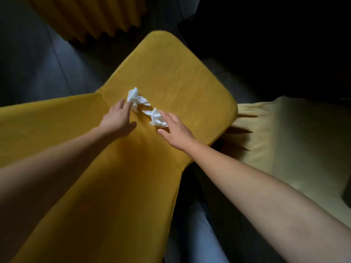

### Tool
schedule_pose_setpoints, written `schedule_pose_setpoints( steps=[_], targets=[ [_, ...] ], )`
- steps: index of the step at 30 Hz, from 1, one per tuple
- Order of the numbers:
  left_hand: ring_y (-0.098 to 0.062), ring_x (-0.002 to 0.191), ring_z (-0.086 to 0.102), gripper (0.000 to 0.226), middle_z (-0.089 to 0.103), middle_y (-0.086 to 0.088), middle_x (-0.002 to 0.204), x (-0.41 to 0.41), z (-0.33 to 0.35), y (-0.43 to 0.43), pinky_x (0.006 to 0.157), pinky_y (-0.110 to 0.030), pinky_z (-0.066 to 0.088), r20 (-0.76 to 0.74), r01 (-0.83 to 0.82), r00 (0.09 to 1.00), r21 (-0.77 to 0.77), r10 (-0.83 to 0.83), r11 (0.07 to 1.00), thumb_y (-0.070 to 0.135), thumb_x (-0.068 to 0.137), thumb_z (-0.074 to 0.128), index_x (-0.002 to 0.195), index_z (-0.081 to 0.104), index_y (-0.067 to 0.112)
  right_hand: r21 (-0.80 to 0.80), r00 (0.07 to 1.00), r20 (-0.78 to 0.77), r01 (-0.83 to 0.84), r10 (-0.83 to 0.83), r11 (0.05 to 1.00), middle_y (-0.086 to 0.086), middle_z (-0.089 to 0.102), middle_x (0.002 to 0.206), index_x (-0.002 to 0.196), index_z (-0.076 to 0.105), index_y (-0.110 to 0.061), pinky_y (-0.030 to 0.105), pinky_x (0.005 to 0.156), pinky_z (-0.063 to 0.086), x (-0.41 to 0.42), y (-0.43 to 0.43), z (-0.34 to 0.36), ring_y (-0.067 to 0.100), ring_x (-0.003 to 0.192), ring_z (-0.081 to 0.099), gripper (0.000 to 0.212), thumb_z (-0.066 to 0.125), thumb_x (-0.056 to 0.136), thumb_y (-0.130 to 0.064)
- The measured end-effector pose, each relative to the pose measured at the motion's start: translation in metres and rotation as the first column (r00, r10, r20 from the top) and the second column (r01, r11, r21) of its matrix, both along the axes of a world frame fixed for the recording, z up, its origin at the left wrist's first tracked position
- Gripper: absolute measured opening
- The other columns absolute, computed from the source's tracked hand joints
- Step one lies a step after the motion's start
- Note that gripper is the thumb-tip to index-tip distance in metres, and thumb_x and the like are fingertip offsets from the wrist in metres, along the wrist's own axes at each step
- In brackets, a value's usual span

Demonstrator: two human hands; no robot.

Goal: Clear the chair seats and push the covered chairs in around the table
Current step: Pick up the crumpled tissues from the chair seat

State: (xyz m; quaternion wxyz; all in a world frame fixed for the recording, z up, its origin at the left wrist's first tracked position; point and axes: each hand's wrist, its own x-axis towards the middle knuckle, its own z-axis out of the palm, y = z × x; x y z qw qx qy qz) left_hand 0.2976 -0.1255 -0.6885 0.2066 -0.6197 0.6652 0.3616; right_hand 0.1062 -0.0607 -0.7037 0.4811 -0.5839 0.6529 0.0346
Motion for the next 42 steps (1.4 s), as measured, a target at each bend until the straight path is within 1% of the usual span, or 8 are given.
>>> schedule_pose_setpoints(
  steps=[6,11,15,23,27,34,38,42],
  targets=[
    [-0.041,0.134,0.029,0.073,0.019,-0.014,0.153,0.002,-0.062,-0.024,0.102,-0.055,0.036,-0.017,0.024,1.0,-0.072,-0.025,0.997,0.027,0.086,0.064,0.146,0.022,0.023,-0.013,0.969,-0.177,-0.175,0.17,0.984,0.003,0.014,0.157,0.142,0.033,-0.037,0.051,0.112,0.018,0.019,0.002,-0.053,0.024,0.144,0.006,0.057,0.057,0.091,-0.038],
    [-0.037,0.109,0.049,0.039,0.046,-0.016,0.118,-0.011,-0.074,-0.006,0.079,-0.046,0.044,-0.022,0.05,0.998,-0.237,-0.057,0.97,0.023,0.084,0.063,0.12,0.05,0.018,-0.17,0.97,-0.218,-0.145,0.106,0.975,-0.002,0.043,0.133,0.123,0.052,-0.031,0.043,0.1,0.036,0.012,0.015,-0.058,0.022,0.129,0.032,0.038,0.064,0.087,-0.029],
    [-0.035,0.095,0.058,0.017,0.059,-0.011,0.103,-0.025,-0.06,0.014,0.07,-0.035,0.04,-0.087,-0.008,0.996,-0.204,-0.011,0.979,0.03,0.088,0.058,0.101,0.059,0.019,-0.088,0.974,-0.214,-0.092,0.071,0.992,0.0,0.054,0.112,0.105,0.06,-0.026,0.036,0.085,0.036,-0.001,0.023,-0.055,0.023,0.111,0.045,0.015,0.058,0.09,-0.024],
    [-0.033,0.079,0.065,0.007,0.069,-0.005,0.099,-0.04,0.012,0.059,0.066,-0.039,0.053,-0.24,-0.348,0.915,-0.065,0.324,0.935,0.029,0.088,0.055,0.095,0.053,0.027,0.05,0.958,-0.194,0.222,-0.209,0.974,-0.004,0.063,0.097,0.085,0.049,-0.029,0.03,0.078,0.037,-0.034,0.061,0.001,0.021,0.086,0.055,0.014,0.054,0.089,-0.017],
    [-0.029,0.079,0.062,0.023,0.065,0.001,0.093,-0.042,0.073,0.066,0.066,-0.037,0.05,-0.277,-0.293,0.925,-0.078,0.261,0.953,0.027,0.087,0.058,0.109,0.052,0.024,0.152,0.926,-0.051,0.378,-0.374,0.913,-0.008,0.063,0.088,0.104,0.054,-0.033,0.034,0.078,0.051,-0.048,0.082,0.066,0.02,0.085,0.063,0.03,0.067,0.08,-0.022],
    [-0.02,0.058,0.063,0.01,0.069,0.004,0.069,-0.067,0.18,0.064,0.053,-0.033,0.051,-0.425,-0.058,0.905,-0.129,-0.002,0.99,0.034,0.082,0.066,0.08,0.063,0.024,-0.035,0.907,0.019,0.421,-0.421,0.906,-0.004,0.074,0.092,0.093,0.074,-0.026,0.035,0.08,0.055,-0.084,0.122,0.164,0.013,0.085,0.067,0.024,0.068,0.072,-0.017],
    [-0.012,0.056,0.059,0.014,0.07,0.003,0.07,-0.073,0.238,0.095,0.053,-0.034,0.048,-0.501,0.157,0.838,-0.155,-0.214,0.975,0.035,0.083,0.062,0.076,0.062,0.023,-0.145,0.732,0.167,0.681,-0.661,0.718,0.001,0.07,0.09,0.095,0.071,-0.015,0.024,0.073,0.051,-0.073,0.153,0.22,0.012,0.084,0.064,0.023,0.064,0.079,-0.001],
    [-0.01,0.051,0.058,0.011,0.069,0.008,0.067,-0.069,0.269,0.137,0.05,-0.036,0.049,-0.618,0.153,0.742,-0.221,-0.26,0.963,0.036,0.084,0.058,0.08,0.059,0.026,-0.195,0.556,0.304,0.831,-0.773,0.521,0.004,0.066,0.093,0.103,0.068,-0.003,0.009,0.071,0.046,-0.05,0.204,0.261,0.004,0.08,0.059,0.026,0.061,0.081,0.009]
  ],
)
